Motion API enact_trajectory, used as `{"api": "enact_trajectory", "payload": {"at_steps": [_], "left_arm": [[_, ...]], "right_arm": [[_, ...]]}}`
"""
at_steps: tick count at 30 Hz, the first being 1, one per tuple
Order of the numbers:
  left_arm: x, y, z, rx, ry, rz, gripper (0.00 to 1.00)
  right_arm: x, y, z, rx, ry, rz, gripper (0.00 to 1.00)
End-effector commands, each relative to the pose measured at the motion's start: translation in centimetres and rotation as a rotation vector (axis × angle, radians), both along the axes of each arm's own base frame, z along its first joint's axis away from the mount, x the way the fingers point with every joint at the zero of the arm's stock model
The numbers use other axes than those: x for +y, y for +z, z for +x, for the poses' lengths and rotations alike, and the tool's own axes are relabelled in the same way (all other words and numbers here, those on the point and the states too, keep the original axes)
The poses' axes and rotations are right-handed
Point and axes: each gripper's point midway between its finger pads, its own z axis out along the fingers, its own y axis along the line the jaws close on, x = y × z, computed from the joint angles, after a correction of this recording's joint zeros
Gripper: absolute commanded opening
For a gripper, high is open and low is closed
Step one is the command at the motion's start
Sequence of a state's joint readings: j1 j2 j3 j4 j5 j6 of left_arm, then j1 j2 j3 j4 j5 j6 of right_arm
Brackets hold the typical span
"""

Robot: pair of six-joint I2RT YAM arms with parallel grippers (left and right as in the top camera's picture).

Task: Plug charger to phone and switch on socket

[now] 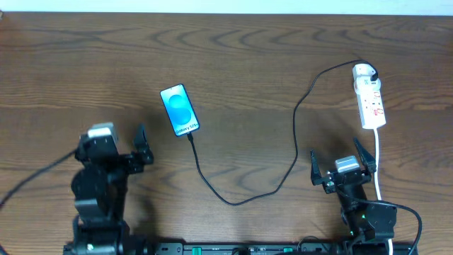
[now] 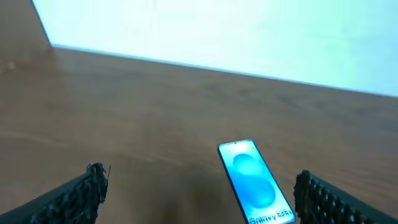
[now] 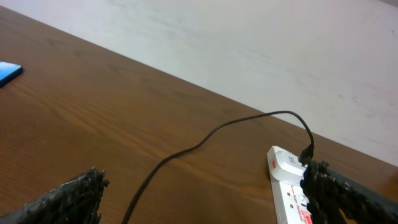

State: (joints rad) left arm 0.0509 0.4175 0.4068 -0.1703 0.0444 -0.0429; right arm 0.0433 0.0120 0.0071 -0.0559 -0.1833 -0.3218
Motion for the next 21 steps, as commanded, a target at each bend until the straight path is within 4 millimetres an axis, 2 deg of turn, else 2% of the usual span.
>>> {"api": "enact_trajectory", "payload": {"at_steps": [1, 3, 6, 15, 19, 21], "left_arm": [[-0.2, -2.6, -0.8, -0.015, -0.014, 0.082, 0.98], [-0.6, -4.0, -1.1, -0.025, -0.04, 0.122, 0.98], [-0.5, -4.7, -1.2, -0.073, -0.028, 0.145, 0.98], [0.5, -6.0, -1.7, -0.152, 0.039, 0.157, 0.98], [0.5, -7.5, -1.8, -0.103, 0.035, 0.159, 0.98], [0.5, -7.5, -1.8, -0.104, 0.035, 0.159, 0.98]], "right_arm": [[0.0, -0.1, 0.0, 0.004, -0.001, 0.014, 0.99], [0.0, -0.1, 0.0, 0.004, -0.001, 0.014, 0.99], [0.0, -0.1, 0.0, 0.004, -0.001, 0.014, 0.99], [0.0, -0.1, 0.0, 0.004, -0.001, 0.014, 0.99], [0.0, -0.1, 0.0, 0.004, -0.001, 0.014, 0.99], [0.0, -0.1, 0.0, 0.004, -0.001, 0.014, 0.99]]}}
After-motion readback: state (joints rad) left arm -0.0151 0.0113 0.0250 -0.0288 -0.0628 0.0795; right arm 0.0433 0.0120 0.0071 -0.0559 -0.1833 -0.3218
